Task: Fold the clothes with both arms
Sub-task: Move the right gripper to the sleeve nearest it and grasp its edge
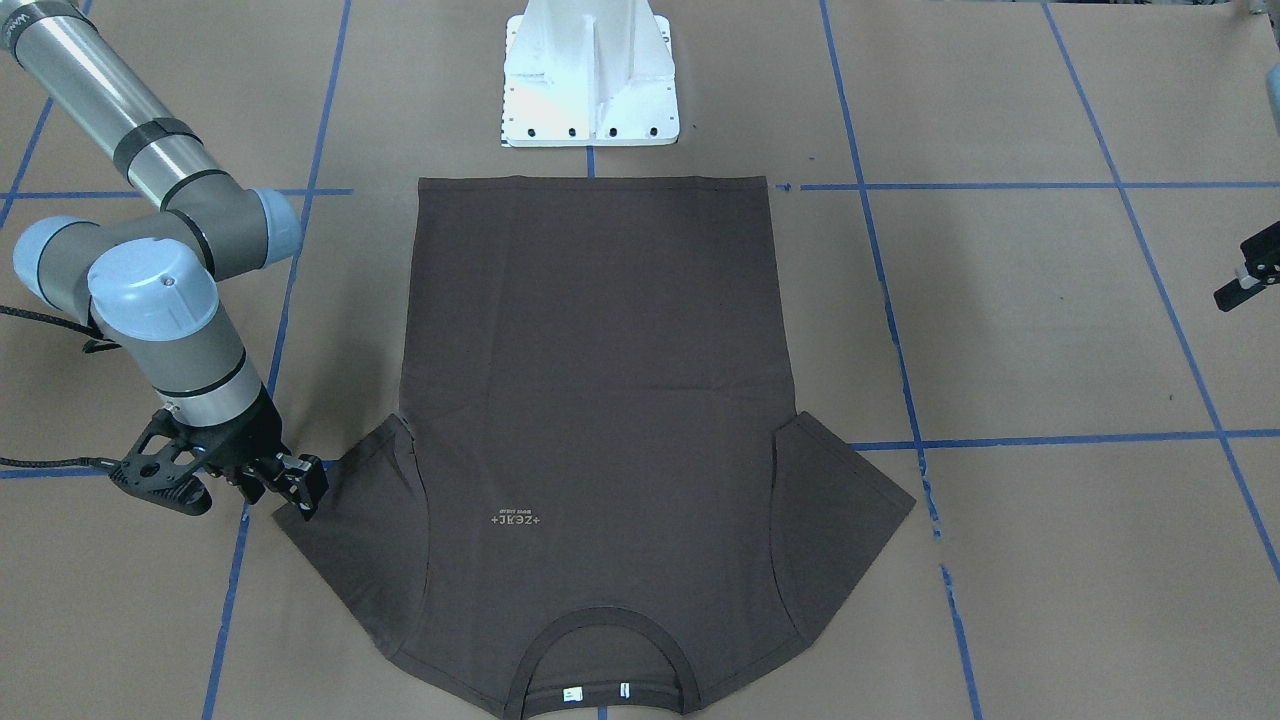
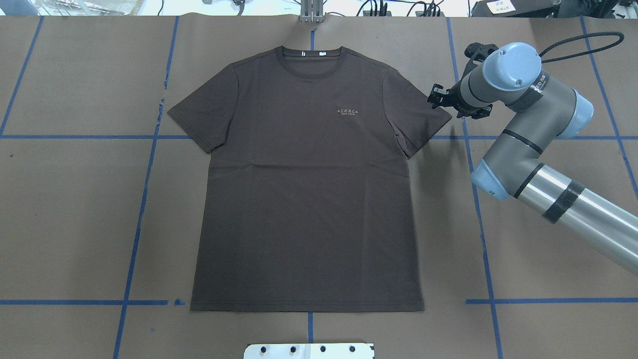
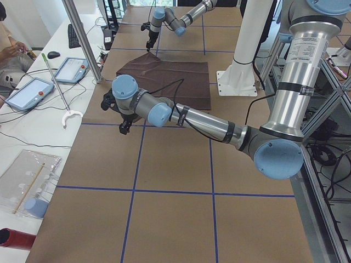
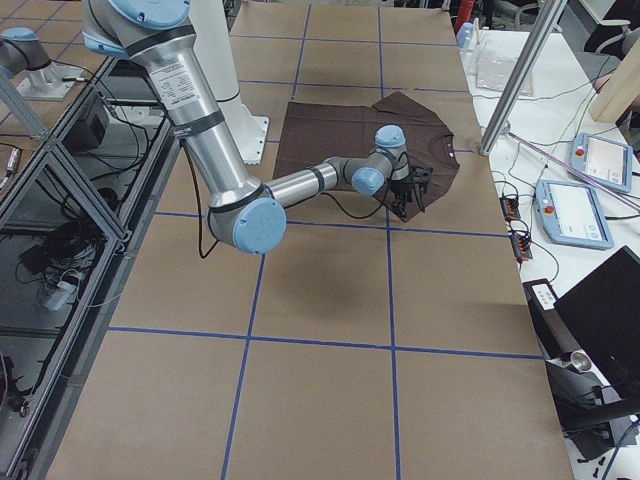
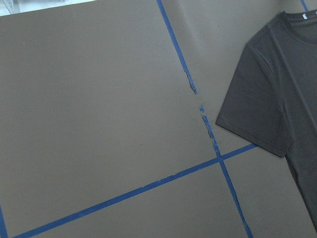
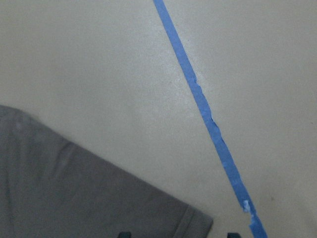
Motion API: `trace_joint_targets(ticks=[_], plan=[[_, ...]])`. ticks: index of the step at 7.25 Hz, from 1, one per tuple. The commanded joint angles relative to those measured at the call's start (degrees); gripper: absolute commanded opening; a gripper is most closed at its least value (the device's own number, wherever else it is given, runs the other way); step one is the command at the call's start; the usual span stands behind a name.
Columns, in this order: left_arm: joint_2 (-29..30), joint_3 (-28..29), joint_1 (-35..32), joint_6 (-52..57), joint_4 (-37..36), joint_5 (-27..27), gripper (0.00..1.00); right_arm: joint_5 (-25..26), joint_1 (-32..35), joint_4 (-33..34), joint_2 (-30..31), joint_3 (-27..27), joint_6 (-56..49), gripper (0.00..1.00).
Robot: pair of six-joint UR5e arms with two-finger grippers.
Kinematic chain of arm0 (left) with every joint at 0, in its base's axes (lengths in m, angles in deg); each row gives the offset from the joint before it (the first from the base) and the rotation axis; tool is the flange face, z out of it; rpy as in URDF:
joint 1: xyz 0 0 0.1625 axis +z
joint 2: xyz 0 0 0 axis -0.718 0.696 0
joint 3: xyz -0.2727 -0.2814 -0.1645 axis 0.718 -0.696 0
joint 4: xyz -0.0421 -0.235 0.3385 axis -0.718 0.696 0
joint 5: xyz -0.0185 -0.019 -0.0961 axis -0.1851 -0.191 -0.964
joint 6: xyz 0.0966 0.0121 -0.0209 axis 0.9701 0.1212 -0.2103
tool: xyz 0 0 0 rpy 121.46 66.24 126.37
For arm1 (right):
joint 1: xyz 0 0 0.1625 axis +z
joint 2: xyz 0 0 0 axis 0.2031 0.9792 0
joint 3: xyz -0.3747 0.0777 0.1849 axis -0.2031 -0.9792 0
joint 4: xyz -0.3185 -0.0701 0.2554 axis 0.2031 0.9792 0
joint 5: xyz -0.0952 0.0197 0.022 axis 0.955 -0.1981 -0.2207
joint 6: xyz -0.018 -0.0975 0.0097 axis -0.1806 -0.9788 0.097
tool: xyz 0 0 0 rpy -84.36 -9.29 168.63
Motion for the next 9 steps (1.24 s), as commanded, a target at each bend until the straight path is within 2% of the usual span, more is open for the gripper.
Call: trace_joint_targets(ticks=[1,2,5,6,7,9], plan=[[0.1,0.0,0.1,0.0,0.0,0.0,1.0,0.2,0.1,-1.4,-0.7,-2.5,-0.1,0.69],[0.2,0.0,0.1,0.1,0.0,0.0,1.0,0.1,0.1,-1.8,-0.7,-4.1,-0.1,0.69],[0.2,0.0,0.2,0.0,0.0,0.1,1.0,-0.1,0.1,-1.9,-0.7,-4.0,0.0,0.64],[0.2,0.2,0.2,0.1,0.0,0.1,1.0,-0.1,0.1,-1.9,-0.7,-4.0,0.1,0.48],[0.2,0.2,0.3,0.0,0.0,0.1,1.0,-0.2,0.1,-1.9,-0.6,-4.0,0.1,0.38],[0.2,0.1,0.3,-0.1,0.0,0.1,1.0,-0.3,0.1,-1.8,-0.6,-4.0,0.3,0.08]])
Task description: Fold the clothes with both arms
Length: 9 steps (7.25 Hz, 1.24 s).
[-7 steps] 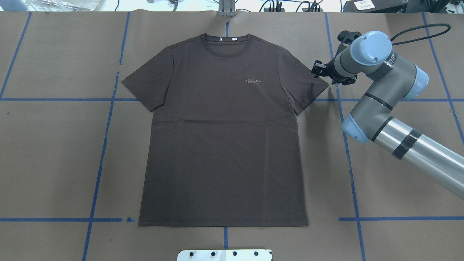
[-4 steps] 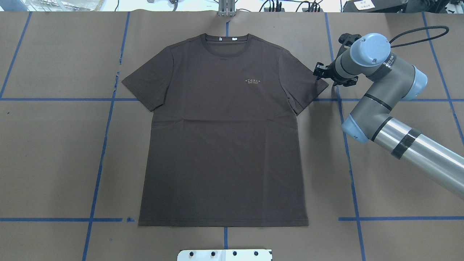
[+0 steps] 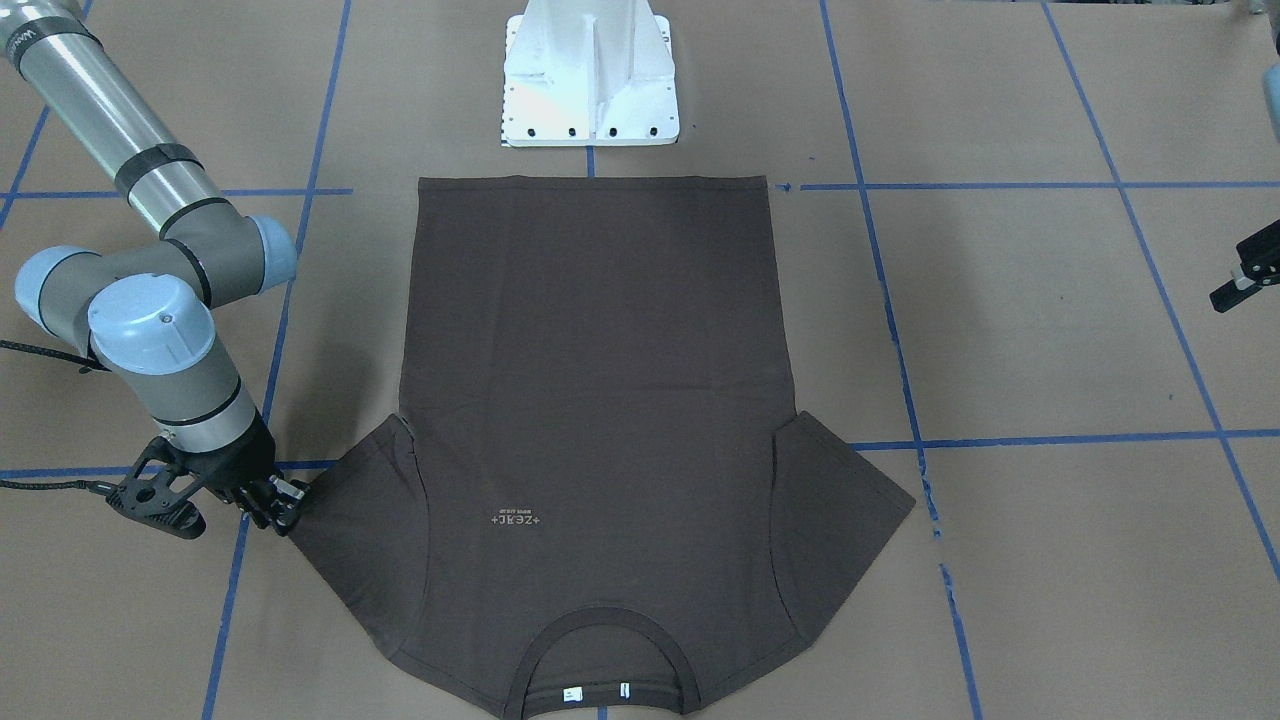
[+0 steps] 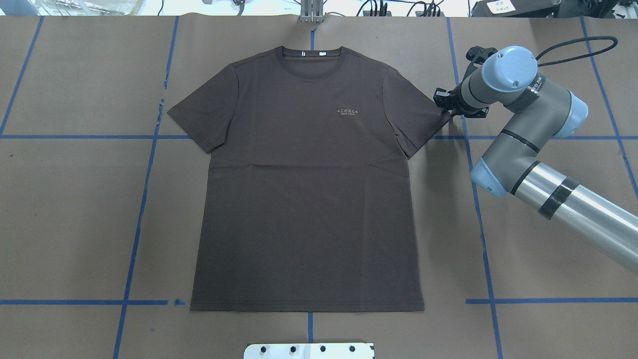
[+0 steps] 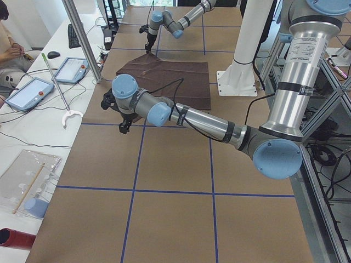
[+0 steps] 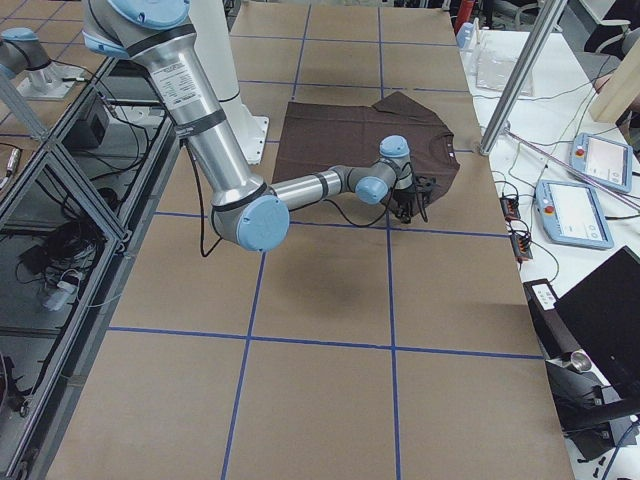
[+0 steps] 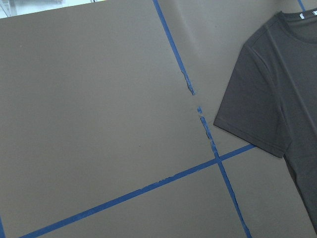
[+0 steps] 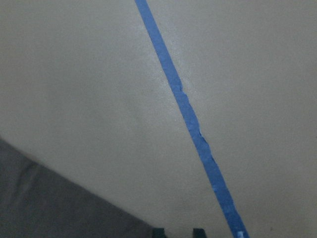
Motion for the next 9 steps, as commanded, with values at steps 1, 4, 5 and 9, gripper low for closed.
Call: trace_joint_targets(ticks=[1,4,5,9], plan=[[0.0,0.0,0.0,0.0,0.0,0.0,1.0,-0.1,0.0,0.2,-0.1,-0.1,0.2,0.0],[0.0,-0.1,0.0,-0.1,0.0,0.0,1.0,-1.2,0.0,0.6,-2.3,0.4,0.8,0.0],[0.0,-0.2,0.0,-0.2,0.0,0.0,1.0,-1.7,0.0,2.1,-4.0,0.6,2.1,0.0],[0.0,-0.2,0.0,-0.2,0.0,0.0,1.0,-1.8,-1.0,11.2,-14.2,-0.3,6.2,0.0]])
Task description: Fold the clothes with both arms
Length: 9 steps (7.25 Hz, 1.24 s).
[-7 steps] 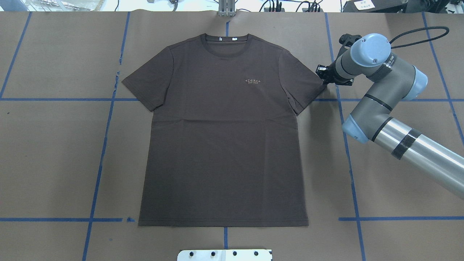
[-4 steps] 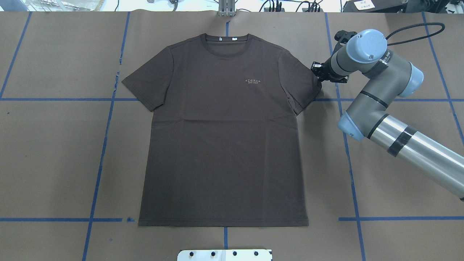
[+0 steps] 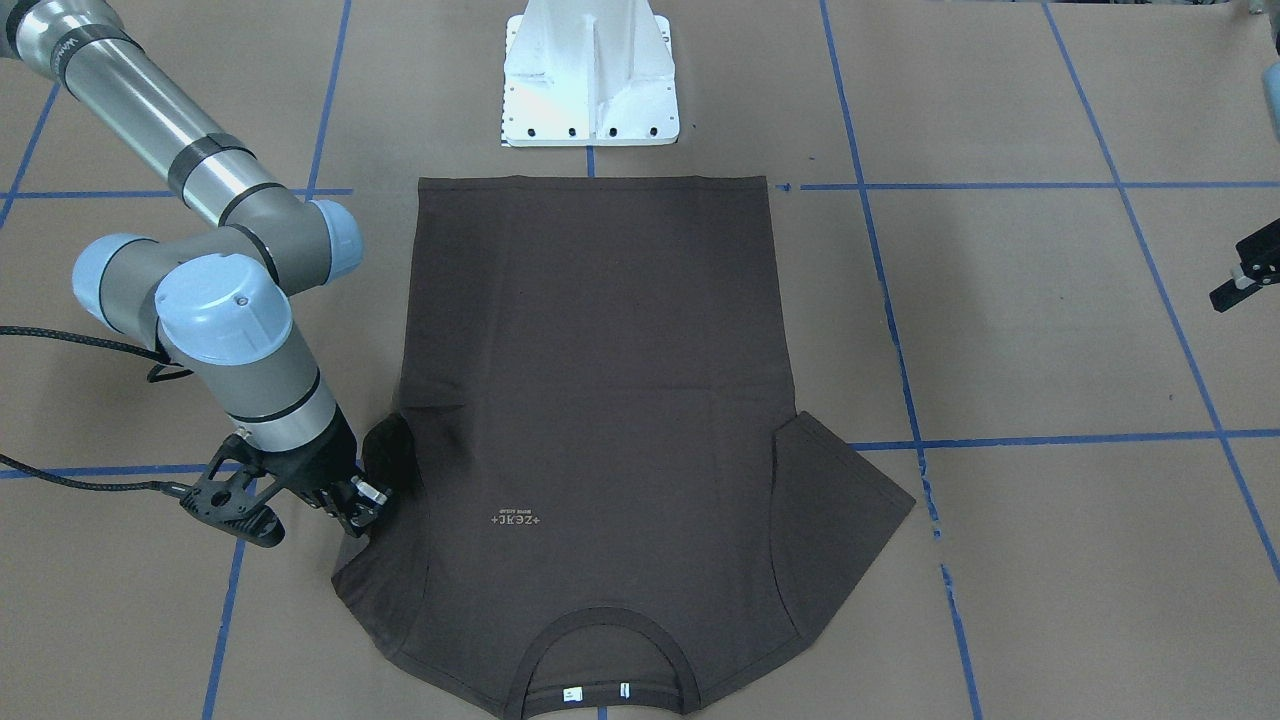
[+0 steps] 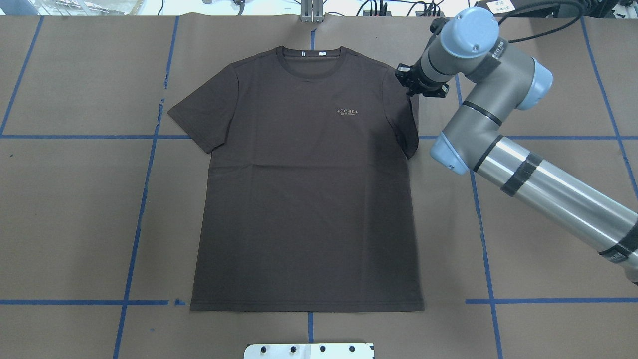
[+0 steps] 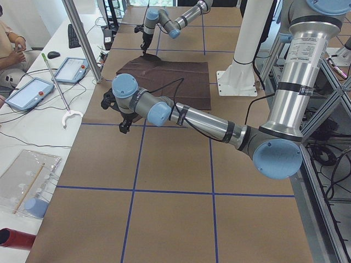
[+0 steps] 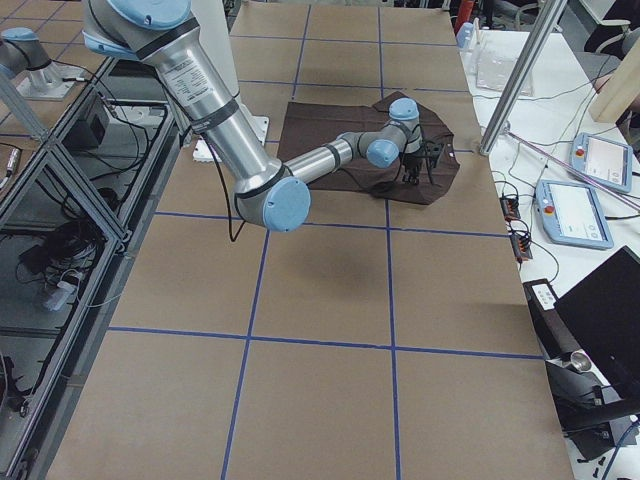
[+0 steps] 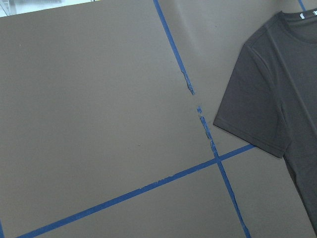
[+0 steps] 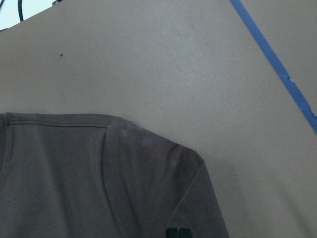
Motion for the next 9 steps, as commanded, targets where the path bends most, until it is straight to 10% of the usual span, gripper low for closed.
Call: trace_joint_targets(ticks=[1,3,4,5,7,9], plan=[[0.0,0.0,0.0,0.0,0.0,0.0,1.0,2.0,-2.1,2.4,-6.9,-4.4,5.2,0.0],[0.3,0.2,0.0,0.1,0.1,0.1,1.0,7.7,-5.0,1.8,-10.6,-8.3,5.7,0.0],[0.4,0.6,0.4,-0.5,0.1,0.1,1.0,7.9,-5.0,-0.1,-11.4,-9.7,6.1,0.35],[1.0,0.8,2.9,-4.6,1.6,1.0,0.99,8.3,-6.1,-0.6,-14.2,-10.7,8.8,0.99],[3.7,3.1,13.3,-21.0,12.8,10.9,0.99,9.6,-7.4,-1.8,-14.9,-6.3,11.4,1.0],[11.1,7.8,18.1,-35.6,15.1,14.0,0.97,8.8,-7.1,-1.9,-3.4,11.9,11.2,1.0]])
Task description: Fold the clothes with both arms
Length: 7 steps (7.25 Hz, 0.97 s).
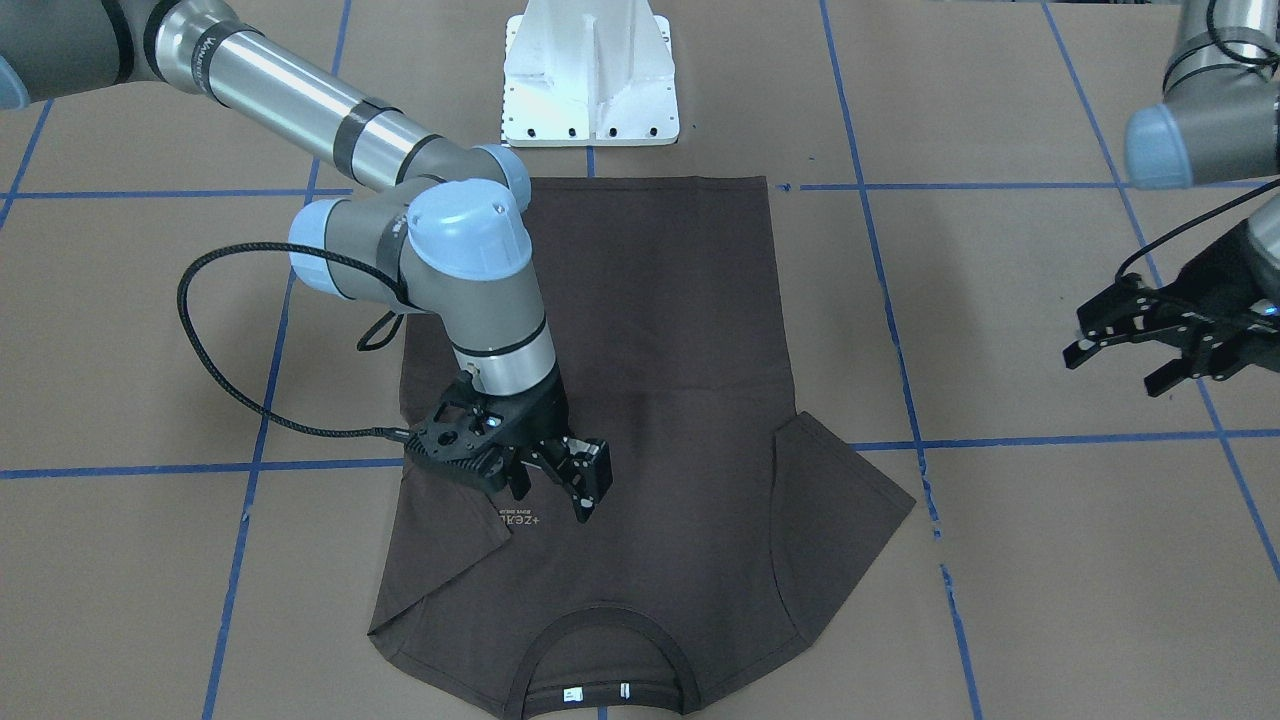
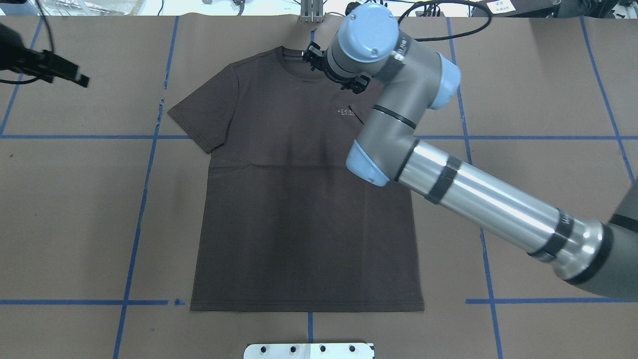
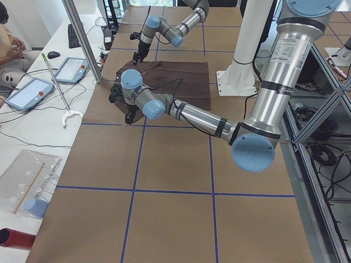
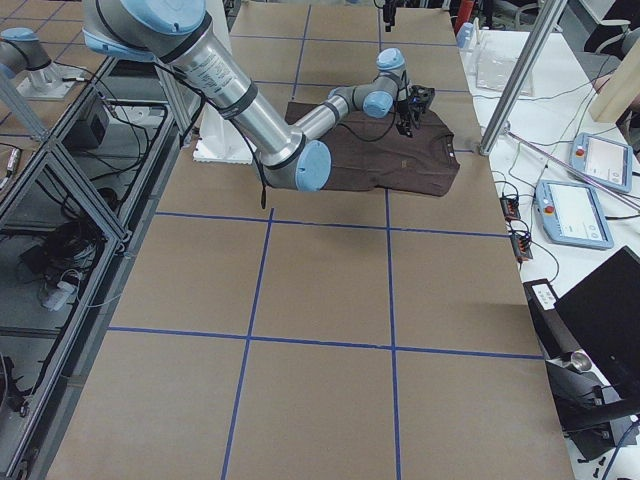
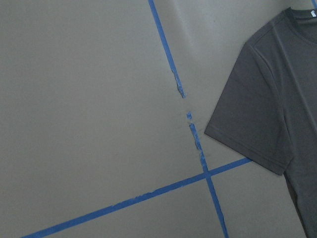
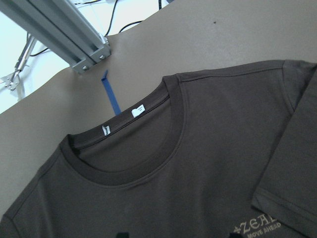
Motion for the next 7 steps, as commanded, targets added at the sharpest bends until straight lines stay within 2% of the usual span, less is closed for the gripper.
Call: trace_joint_targets(ticks=[1,2,3,4,5,7], plan=[[7.2,6.9,6.0,-13.3,2.9,4.7,0.97,-1.6,0.6,-0.3,12.5,18.5,-0.2,1.0],[7.8,8.7,11.5,-20.3,3.2,15.7,0.93,-2.7,1.1,-0.4,15.5,22.5,-0.4,1.0],[10.0,12.3,16.7,-27.0,4.3,24.6,0.87,-2.8,1.1,-0.1,16.3,24.1,-0.4,1.0],[14.2,21.9,17.4,-27.7,9.6,27.4,0.86,-2.8,1.0,-0.3,16.7,24.1,-0.5,1.0],[15.0,25.6,17.5,-27.6,11.6,27.5,0.81,-2.7,1.0,-0.4,16.9,24.3,-0.5,1.0],[15.0,25.3,17.5,-27.2,11.0,28.4,0.72,-2.5,1.0,-0.4,17.4,24.9,0.0,1.0]])
